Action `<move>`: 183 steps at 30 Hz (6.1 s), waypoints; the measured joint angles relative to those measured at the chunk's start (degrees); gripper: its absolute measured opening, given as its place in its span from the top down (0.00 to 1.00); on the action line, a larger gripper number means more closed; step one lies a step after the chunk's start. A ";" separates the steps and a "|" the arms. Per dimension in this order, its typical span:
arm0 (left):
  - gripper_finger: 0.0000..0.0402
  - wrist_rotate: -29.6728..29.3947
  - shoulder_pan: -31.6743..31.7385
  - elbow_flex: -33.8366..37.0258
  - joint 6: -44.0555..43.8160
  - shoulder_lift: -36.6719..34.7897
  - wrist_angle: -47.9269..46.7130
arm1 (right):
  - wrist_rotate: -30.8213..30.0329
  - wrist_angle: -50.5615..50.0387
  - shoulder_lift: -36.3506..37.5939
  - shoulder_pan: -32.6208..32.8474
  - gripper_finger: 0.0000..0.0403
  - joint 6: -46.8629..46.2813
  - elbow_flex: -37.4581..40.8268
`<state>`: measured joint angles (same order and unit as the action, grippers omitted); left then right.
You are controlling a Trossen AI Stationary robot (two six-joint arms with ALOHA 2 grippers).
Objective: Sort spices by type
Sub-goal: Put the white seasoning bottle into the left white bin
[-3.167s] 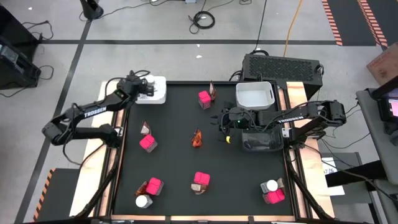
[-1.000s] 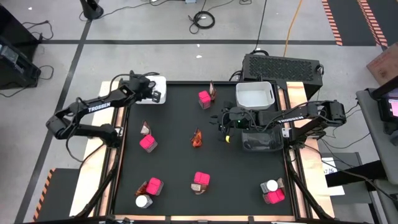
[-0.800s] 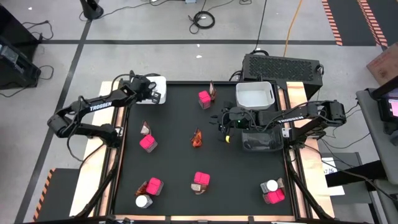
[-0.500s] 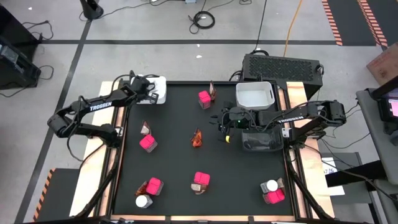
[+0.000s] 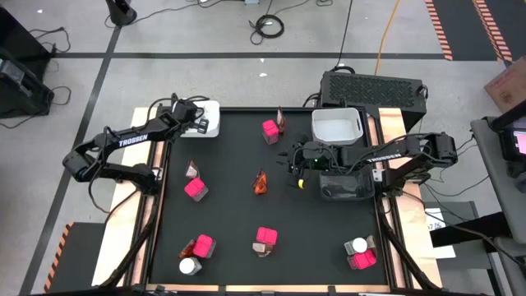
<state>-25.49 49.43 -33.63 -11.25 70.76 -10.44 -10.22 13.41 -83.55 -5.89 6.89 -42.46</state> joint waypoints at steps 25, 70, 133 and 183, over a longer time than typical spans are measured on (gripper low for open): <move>1.00 28.80 -22.43 -6.01 -0.66 -16.61 -12.14 | 0.24 0.60 0.00 0.07 0.70 -3.10 0.00; 0.99 34.03 -92.63 -46.84 -58.59 14.08 -51.47 | 10.47 11.23 0.00 4.50 0.70 -2.59 0.00; 0.39 30.40 -99.06 -45.46 -48.36 26.26 -51.07 | 10.27 6.77 0.00 4.46 0.70 1.75 0.02; 0.39 19.35 -94.96 -45.97 -40.71 23.87 -48.94 | 10.27 6.06 0.00 4.44 0.70 1.42 0.02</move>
<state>-6.14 -45.53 -79.59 -51.96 94.63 -59.38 0.05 19.47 -83.55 -1.45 8.32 -42.44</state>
